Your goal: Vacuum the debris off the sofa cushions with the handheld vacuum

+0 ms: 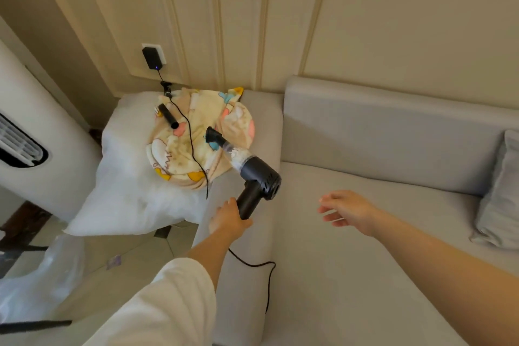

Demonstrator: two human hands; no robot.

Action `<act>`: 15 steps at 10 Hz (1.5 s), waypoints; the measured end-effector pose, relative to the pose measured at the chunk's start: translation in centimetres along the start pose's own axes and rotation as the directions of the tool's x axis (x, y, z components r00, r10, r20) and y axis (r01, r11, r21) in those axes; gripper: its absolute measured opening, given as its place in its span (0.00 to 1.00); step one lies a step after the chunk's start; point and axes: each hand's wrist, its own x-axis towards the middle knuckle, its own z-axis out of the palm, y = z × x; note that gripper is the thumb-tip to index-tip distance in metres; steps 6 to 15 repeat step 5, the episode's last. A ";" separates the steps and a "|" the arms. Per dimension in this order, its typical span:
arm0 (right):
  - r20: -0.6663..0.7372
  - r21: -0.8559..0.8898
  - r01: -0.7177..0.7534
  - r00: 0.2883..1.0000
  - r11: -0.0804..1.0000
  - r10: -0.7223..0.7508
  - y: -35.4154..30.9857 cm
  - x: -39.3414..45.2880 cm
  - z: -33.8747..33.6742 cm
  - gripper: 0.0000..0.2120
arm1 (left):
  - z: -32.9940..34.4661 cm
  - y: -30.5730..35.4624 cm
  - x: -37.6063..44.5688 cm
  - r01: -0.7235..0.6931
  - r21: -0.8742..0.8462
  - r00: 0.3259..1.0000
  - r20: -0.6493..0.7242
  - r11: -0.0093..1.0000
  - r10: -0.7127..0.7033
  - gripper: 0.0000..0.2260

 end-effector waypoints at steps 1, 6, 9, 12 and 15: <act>-0.007 -0.001 -0.011 1.000 1.000 0.011 0.1 0.3 0.3 0.05 | 0.7 -1.3 0.9 0.104 0.056 0.983 0.147 0.993 -0.111 0.25; 0.045 -0.024 0.070 0.997 0.997 -0.069 -1.7 -0.2 -0.6 0.05 | 1.2 -3.8 0.4 0.145 0.114 0.968 0.189 0.983 -0.164 0.29; 0.045 -0.024 0.070 0.997 0.997 -0.069 -1.7 -0.2 -0.6 0.05 | 1.2 -3.8 0.4 0.145 0.114 0.968 0.189 0.983 -0.164 0.29; 0.045 -0.024 0.070 0.997 0.997 -0.069 -1.7 -0.2 -0.6 0.05 | 1.2 -3.8 0.4 0.145 0.114 0.968 0.189 0.983 -0.164 0.29; 0.045 -0.024 0.070 0.997 0.997 -0.069 -1.7 -0.2 -0.6 0.05 | 1.2 -3.8 0.4 0.145 0.114 0.968 0.189 0.983 -0.164 0.29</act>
